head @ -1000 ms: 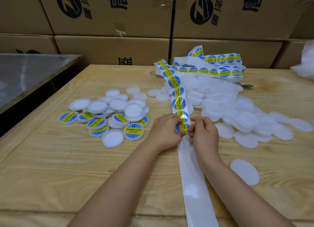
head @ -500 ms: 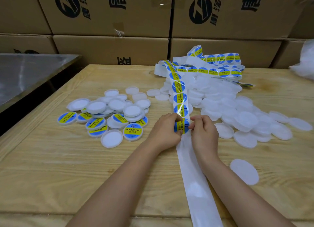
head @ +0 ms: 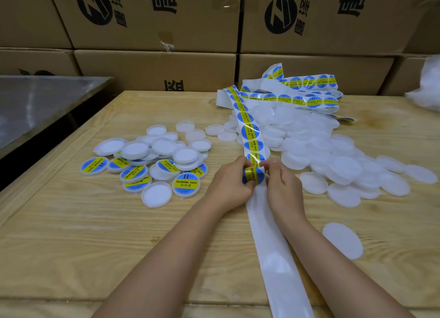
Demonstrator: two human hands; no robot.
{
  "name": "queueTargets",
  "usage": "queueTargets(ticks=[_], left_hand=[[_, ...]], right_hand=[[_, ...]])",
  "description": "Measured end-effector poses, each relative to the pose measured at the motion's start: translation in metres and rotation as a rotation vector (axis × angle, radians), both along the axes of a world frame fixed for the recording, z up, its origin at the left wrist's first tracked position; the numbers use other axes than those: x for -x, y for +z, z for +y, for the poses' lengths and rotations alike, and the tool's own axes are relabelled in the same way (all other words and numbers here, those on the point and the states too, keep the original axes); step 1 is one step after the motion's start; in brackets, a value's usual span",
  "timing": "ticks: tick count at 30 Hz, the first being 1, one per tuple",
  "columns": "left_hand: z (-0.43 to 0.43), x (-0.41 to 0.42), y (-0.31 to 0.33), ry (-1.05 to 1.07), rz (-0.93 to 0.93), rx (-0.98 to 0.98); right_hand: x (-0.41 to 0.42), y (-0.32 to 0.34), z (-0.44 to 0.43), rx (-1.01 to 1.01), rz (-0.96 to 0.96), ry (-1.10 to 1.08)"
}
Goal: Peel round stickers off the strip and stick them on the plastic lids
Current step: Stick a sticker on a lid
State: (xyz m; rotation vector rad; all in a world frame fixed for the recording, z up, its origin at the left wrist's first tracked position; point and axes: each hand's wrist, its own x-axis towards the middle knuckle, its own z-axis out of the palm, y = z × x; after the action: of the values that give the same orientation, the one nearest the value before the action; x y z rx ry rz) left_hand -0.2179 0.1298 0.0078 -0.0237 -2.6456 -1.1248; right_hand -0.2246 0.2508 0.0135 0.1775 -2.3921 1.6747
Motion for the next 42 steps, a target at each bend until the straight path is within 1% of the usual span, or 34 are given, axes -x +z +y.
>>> queueTargets(ticks=[4,6,9,11,12,15,18,20,23,26,28,32,39,42], left_hand=[[0.000,-0.003,0.002,0.004,0.006,-0.152],[0.000,-0.005,0.003,-0.034,-0.015,-0.230],[-0.001,-0.006,0.007,-0.093,-0.085,-0.392],[-0.003,-0.004,0.010,-0.111,-0.157,-0.564],[-0.005,-0.003,0.012,-0.116,-0.196,-0.615],[-0.009,-0.002,0.018,-0.106,-0.291,-0.651],[-0.009,0.001,0.018,-0.110,-0.324,-0.730],[-0.010,0.002,0.018,-0.093,-0.319,-0.820],[-0.012,0.001,0.021,-0.156,-0.234,-0.914],[-0.016,0.002,0.019,-0.153,-0.214,-1.027],[-0.017,0.001,0.019,-0.178,-0.230,-1.019],[-0.016,-0.003,0.021,-0.185,-0.290,-0.843],[-0.015,-0.006,0.024,-0.241,-0.310,-0.742],[-0.011,-0.005,0.017,-0.250,-0.281,-0.563]], right_hand=[[0.004,0.000,0.004,-0.029,-0.013,-0.040],[0.005,0.001,0.005,-0.056,-0.006,-0.037],[0.006,0.001,0.006,-0.110,-0.004,-0.010],[0.007,0.002,0.009,-0.128,-0.010,-0.020],[0.008,0.003,0.010,-0.125,-0.014,-0.025],[0.008,0.003,0.010,-0.139,-0.014,-0.027],[0.006,0.004,0.009,-0.160,-0.027,-0.020],[0.005,0.005,0.009,-0.151,-0.043,-0.002],[0.000,0.008,0.008,-0.132,-0.044,0.033],[-0.005,0.009,0.006,-0.175,-0.017,0.083],[-0.007,0.010,0.004,-0.210,-0.001,0.112],[-0.008,0.011,0.003,-0.260,0.012,0.133],[-0.005,0.009,0.002,-0.321,-0.020,0.125],[-0.004,0.008,0.001,-0.310,-0.044,0.087]])
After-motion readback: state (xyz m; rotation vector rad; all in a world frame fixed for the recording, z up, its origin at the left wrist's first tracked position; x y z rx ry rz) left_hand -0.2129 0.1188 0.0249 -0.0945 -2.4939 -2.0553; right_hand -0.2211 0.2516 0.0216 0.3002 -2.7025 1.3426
